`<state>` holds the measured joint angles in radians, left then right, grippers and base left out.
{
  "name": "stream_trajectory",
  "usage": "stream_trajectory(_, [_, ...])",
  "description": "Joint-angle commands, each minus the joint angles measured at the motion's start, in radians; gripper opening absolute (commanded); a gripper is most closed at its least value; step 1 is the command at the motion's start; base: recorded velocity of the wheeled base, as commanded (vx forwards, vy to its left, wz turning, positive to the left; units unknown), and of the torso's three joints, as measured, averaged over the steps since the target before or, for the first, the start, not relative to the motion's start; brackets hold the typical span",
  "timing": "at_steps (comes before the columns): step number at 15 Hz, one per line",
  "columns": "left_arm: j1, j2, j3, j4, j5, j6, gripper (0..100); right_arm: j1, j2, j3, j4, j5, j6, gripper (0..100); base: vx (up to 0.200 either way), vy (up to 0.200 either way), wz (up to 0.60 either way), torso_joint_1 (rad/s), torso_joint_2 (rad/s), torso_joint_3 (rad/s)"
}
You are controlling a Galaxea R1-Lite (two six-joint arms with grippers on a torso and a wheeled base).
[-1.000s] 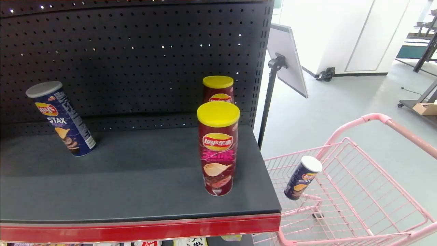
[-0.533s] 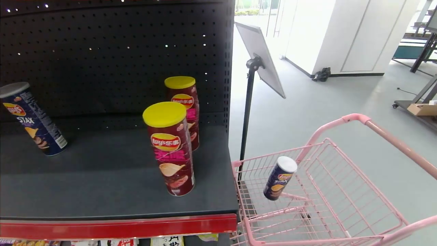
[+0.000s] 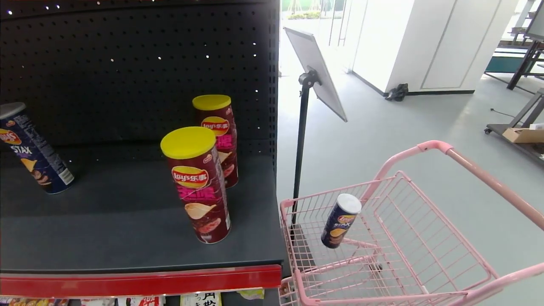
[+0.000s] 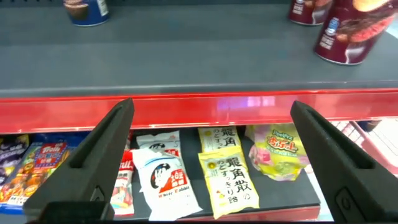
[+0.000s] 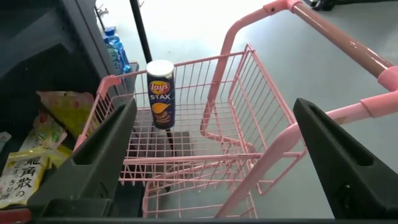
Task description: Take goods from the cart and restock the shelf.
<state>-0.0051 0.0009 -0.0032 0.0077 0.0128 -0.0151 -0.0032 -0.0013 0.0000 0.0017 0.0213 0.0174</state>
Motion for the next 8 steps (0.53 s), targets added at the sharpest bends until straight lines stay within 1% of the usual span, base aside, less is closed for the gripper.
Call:
stream_trajectory(1, [0.001, 0.001, 0.0, 0.0, 0.0, 0.0, 100, 0.0, 0.001, 0.0, 0.0, 0.0, 0.001, 100, 0.0, 0.0, 0.0, -0.032, 0.06, 0.041])
stream_trajectory(4, [0.001, 0.001, 0.0, 0.0, 0.001, 0.0, 100, 0.0, 0.001, 0.0, 0.0, 0.0, 0.001, 100, 0.0, 0.0, 0.0, -0.133, 0.32, 0.175])
stream_trajectory(8, [0.001, 0.001, 0.0, 0.0, 0.001, 0.0, 100, 0.0, 0.001, 0.0, 0.0, 0.0, 0.001, 100, 0.0, 0.0, 0.0, -0.159, 0.38, 0.217])
